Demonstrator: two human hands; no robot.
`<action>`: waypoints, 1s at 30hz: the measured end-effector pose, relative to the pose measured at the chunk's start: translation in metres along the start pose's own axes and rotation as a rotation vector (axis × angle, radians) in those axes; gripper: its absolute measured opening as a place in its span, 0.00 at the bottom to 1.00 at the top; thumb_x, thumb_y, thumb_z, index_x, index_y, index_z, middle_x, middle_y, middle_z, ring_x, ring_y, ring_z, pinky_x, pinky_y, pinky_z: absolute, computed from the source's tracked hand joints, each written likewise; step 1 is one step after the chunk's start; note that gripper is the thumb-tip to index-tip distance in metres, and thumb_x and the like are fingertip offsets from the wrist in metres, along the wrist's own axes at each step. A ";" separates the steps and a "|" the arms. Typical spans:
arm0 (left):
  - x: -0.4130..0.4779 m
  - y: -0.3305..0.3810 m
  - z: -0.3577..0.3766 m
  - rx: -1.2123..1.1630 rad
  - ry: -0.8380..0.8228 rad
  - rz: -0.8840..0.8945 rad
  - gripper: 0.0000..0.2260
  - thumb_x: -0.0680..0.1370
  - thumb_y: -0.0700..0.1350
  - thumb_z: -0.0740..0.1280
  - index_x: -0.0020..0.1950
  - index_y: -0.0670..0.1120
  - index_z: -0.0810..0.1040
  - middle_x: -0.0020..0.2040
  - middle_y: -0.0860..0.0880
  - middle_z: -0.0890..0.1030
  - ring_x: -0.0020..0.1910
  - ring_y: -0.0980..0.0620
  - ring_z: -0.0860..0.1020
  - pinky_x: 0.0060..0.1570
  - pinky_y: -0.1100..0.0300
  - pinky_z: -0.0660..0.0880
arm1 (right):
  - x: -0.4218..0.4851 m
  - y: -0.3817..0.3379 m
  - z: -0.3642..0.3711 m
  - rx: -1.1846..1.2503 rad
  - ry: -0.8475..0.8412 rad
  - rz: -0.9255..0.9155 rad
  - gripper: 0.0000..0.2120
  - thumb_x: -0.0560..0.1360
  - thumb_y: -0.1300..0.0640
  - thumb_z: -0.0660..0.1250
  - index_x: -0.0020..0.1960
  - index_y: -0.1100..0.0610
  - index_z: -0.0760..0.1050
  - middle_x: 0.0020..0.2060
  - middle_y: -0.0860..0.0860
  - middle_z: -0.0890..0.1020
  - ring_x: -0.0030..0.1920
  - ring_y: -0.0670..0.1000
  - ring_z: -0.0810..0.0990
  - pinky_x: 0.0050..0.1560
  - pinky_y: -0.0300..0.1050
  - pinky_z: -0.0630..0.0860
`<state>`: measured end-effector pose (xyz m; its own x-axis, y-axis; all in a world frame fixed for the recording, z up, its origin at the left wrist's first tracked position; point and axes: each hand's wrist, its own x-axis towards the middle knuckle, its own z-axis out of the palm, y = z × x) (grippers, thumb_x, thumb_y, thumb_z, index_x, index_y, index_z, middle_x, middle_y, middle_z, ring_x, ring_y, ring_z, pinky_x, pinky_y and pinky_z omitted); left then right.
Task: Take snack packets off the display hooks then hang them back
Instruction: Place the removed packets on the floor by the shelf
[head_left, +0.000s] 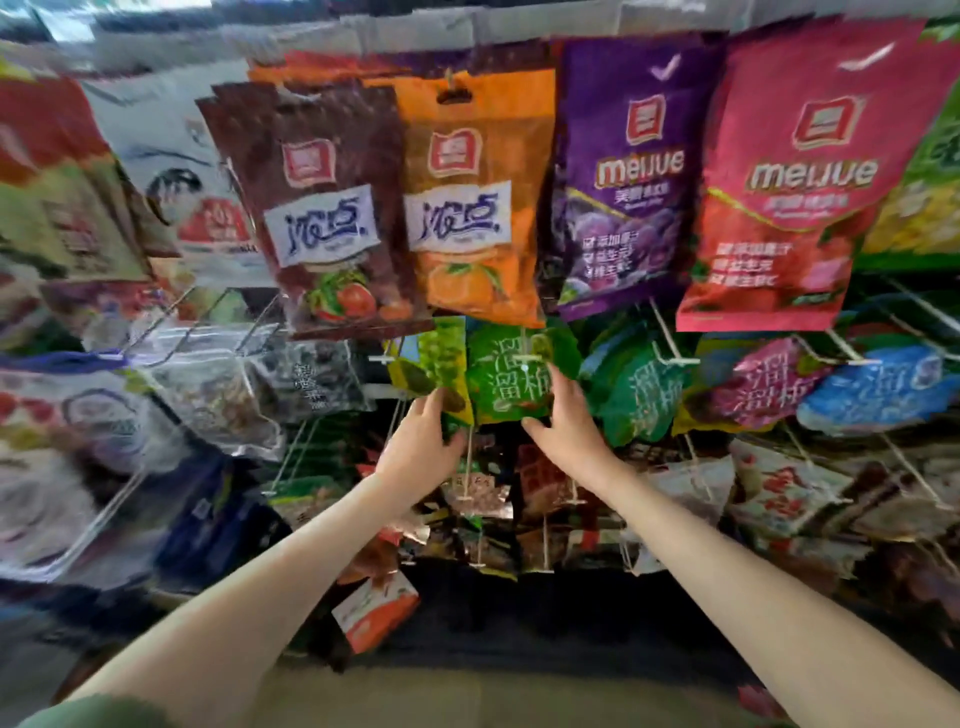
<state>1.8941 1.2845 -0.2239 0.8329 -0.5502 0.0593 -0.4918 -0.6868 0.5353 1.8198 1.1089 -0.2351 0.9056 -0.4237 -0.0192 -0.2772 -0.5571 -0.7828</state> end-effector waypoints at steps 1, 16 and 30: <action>0.005 -0.004 -0.003 0.011 -0.006 0.002 0.29 0.78 0.48 0.64 0.76 0.45 0.56 0.72 0.43 0.64 0.66 0.43 0.69 0.61 0.53 0.69 | 0.006 -0.001 0.000 -0.023 0.053 -0.002 0.39 0.76 0.57 0.66 0.77 0.54 0.43 0.75 0.53 0.50 0.75 0.54 0.49 0.73 0.49 0.52; 0.038 0.014 0.007 -0.013 -0.129 0.039 0.34 0.79 0.50 0.62 0.78 0.50 0.45 0.77 0.43 0.50 0.71 0.38 0.63 0.62 0.48 0.71 | 0.071 -0.018 -0.014 -0.061 0.273 0.147 0.21 0.78 0.55 0.62 0.69 0.59 0.67 0.65 0.61 0.70 0.62 0.61 0.71 0.55 0.50 0.71; 0.040 0.015 0.013 -0.328 0.026 -0.015 0.25 0.80 0.52 0.61 0.75 0.50 0.59 0.70 0.45 0.68 0.62 0.45 0.73 0.52 0.56 0.71 | 0.005 -0.018 -0.041 0.451 0.023 0.078 0.11 0.79 0.59 0.61 0.56 0.65 0.75 0.52 0.60 0.78 0.55 0.58 0.76 0.56 0.52 0.71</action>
<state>1.9170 1.2463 -0.2248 0.8478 -0.5258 0.0689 -0.3752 -0.5028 0.7787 1.8166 1.0876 -0.1953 0.8787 -0.4707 -0.0793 -0.1725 -0.1582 -0.9722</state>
